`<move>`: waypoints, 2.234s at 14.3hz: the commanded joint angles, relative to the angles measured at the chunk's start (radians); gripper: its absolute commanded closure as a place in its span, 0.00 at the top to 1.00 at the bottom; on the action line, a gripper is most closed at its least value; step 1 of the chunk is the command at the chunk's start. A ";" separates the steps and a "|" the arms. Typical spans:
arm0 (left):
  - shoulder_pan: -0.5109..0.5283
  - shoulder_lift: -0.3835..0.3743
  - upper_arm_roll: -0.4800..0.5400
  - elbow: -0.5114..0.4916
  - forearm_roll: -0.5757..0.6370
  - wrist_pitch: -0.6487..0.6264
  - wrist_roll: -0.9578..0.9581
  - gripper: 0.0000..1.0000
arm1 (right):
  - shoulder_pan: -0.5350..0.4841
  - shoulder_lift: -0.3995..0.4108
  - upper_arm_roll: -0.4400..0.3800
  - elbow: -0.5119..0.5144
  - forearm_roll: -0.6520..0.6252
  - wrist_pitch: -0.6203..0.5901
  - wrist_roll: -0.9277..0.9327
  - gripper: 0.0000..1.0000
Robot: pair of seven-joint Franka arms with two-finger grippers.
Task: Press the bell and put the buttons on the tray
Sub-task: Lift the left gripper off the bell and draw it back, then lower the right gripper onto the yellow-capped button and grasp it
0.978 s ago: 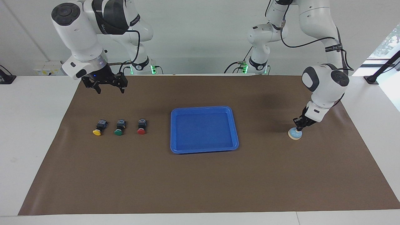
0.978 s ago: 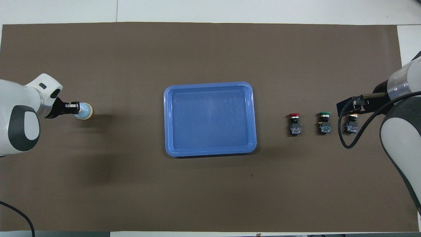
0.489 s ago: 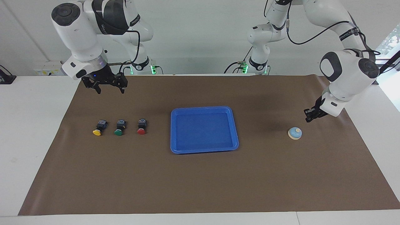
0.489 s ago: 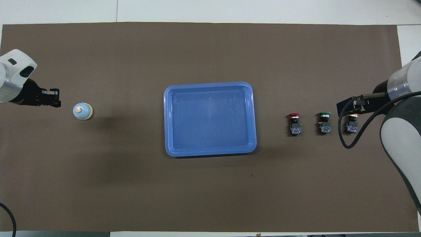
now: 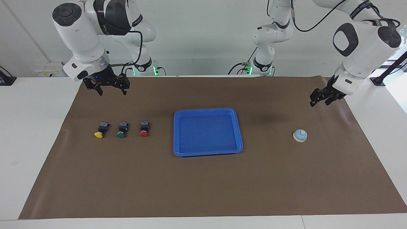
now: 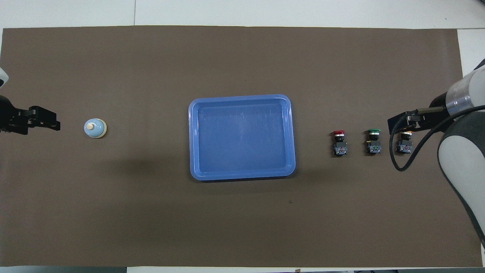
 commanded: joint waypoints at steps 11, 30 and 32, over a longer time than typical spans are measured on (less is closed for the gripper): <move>-0.109 -0.117 0.046 -0.027 0.012 -0.170 -0.005 1.00 | -0.055 -0.008 0.001 -0.003 0.009 -0.019 -0.023 1.00; -0.206 0.014 0.150 0.082 0.004 -0.178 -0.016 1.00 | -0.261 0.078 -0.001 -0.406 0.009 0.524 -0.256 1.00; -0.207 0.015 0.142 0.076 0.009 -0.185 -0.018 1.00 | -0.261 0.070 -0.001 -0.474 0.009 0.614 -0.252 1.00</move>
